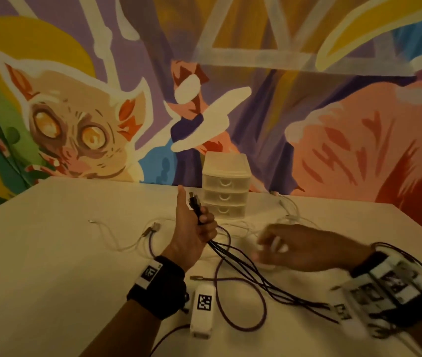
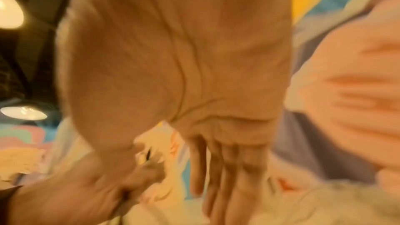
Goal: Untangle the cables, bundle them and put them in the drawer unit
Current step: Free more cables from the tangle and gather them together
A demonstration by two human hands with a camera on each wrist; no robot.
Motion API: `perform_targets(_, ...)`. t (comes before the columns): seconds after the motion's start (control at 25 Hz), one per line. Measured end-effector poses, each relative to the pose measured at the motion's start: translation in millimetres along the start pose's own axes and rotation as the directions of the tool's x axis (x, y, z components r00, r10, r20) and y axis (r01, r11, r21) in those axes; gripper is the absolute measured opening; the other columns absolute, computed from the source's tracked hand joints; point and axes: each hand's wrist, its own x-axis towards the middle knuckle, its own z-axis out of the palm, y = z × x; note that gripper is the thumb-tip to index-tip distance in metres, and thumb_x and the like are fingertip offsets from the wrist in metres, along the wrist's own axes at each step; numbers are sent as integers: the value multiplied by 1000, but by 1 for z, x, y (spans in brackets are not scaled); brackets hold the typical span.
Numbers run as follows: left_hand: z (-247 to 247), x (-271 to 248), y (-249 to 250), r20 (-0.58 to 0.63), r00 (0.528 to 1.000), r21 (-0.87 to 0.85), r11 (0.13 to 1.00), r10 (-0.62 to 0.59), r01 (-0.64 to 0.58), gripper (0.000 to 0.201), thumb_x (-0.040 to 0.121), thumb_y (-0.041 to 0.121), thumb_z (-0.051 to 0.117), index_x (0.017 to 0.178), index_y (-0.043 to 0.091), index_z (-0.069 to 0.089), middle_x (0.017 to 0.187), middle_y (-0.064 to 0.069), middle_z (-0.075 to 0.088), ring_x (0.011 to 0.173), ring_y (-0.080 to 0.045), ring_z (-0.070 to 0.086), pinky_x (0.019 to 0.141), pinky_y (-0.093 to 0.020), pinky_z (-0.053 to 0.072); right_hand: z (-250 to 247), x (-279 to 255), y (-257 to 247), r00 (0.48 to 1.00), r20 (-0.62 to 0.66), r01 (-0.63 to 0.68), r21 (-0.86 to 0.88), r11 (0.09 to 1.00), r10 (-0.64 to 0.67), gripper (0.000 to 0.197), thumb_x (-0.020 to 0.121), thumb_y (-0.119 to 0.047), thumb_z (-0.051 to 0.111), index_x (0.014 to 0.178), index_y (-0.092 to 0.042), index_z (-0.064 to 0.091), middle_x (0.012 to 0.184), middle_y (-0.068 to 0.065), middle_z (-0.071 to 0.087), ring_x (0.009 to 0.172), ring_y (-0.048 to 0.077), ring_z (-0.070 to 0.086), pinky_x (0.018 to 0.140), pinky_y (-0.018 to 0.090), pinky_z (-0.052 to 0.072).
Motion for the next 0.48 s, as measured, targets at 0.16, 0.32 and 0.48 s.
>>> perform_targets(0.16,-12,-4,6,29,999,-83,996,30,-28,74,90,90,41,70,19,50,62,3,35,43,-9,24,44,-24,20,56,49,-53,985,28,162,193,968,-171,64,98,-75,46,106,-15,65,90,1,75,79,16,70,86,41,60)
perform_targets(0.32,-31,1,8,2,995,-119,988,100,-100,62,99,77,43,82,18,51,65,3,39,43,-9,28,39,-23,27,79,56,-57,988,-56,152,299,942,-142,58,104,-67,33,100,-15,59,75,-7,57,63,1,51,69,25,44)
perform_targets(0.48,-23,9,3,-25,990,6,991,137,-137,51,104,71,42,100,20,49,65,6,35,47,-8,21,42,-23,18,99,56,-61,988,-126,109,187,976,-86,41,111,-58,27,76,-41,41,72,-8,50,73,7,50,74,28,41)
